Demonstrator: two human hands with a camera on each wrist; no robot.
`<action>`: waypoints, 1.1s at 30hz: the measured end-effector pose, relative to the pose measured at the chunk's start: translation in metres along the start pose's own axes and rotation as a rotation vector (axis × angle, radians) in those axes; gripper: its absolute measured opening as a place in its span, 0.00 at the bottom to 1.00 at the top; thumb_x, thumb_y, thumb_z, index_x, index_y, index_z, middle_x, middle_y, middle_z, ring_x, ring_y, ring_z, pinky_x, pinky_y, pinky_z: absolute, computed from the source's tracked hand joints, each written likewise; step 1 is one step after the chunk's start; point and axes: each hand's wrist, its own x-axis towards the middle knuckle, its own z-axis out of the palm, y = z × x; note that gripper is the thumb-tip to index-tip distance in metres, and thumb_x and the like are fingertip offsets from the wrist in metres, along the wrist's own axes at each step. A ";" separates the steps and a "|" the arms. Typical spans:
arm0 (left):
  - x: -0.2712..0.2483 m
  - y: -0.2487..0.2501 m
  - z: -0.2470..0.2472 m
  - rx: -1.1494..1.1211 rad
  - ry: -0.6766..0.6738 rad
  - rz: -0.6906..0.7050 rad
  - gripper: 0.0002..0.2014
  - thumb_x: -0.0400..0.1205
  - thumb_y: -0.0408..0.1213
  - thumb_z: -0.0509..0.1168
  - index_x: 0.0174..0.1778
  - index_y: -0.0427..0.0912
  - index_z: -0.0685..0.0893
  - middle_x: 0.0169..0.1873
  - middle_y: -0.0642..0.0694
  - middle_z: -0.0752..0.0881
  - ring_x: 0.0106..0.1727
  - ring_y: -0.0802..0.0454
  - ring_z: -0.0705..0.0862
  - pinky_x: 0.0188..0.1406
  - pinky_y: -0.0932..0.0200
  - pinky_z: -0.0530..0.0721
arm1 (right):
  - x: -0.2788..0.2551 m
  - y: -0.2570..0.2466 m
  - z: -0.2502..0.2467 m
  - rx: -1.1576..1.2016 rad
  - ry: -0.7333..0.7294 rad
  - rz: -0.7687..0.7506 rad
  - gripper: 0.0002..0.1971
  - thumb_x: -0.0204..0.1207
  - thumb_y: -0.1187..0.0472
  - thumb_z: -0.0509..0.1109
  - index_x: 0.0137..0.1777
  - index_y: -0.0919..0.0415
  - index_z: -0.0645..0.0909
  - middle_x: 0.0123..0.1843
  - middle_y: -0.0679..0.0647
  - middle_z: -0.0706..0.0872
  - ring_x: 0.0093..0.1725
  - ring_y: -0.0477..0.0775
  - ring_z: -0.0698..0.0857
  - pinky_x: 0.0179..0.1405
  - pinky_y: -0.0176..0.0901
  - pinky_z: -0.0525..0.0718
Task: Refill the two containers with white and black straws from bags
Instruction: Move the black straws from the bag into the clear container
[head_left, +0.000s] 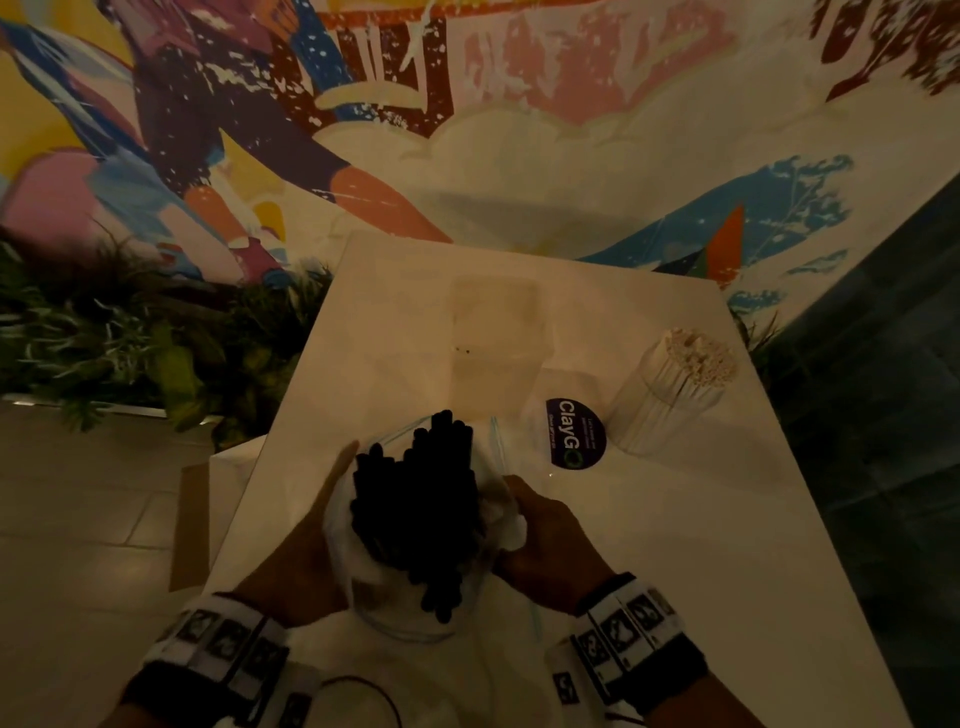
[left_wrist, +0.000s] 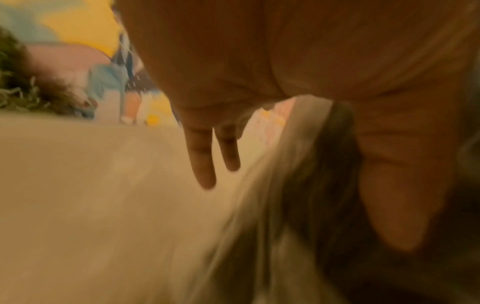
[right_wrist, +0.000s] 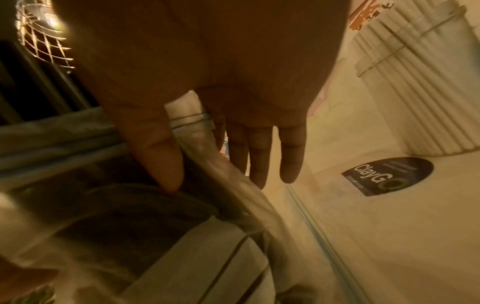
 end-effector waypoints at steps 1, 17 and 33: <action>-0.002 -0.005 -0.011 0.109 -0.019 0.037 0.60 0.48 0.42 0.86 0.68 0.82 0.57 0.77 0.53 0.64 0.74 0.55 0.71 0.69 0.51 0.76 | -0.002 0.000 0.000 -0.007 0.012 0.015 0.22 0.68 0.53 0.77 0.60 0.40 0.74 0.56 0.41 0.87 0.56 0.47 0.86 0.52 0.51 0.85; 0.025 -0.012 0.014 0.199 0.214 0.363 0.31 0.57 0.42 0.79 0.56 0.59 0.78 0.53 0.59 0.86 0.55 0.62 0.84 0.53 0.70 0.82 | 0.000 -0.002 -0.001 -0.395 -0.238 0.254 0.39 0.71 0.46 0.62 0.82 0.58 0.59 0.69 0.60 0.80 0.67 0.63 0.79 0.61 0.48 0.78; 0.033 -0.015 0.003 0.055 0.418 0.383 0.18 0.56 0.44 0.74 0.42 0.58 0.83 0.40 0.60 0.88 0.43 0.64 0.85 0.43 0.74 0.83 | 0.009 -0.043 -0.023 0.159 -0.058 -0.052 0.55 0.67 0.56 0.81 0.84 0.46 0.45 0.77 0.39 0.72 0.71 0.37 0.76 0.71 0.35 0.75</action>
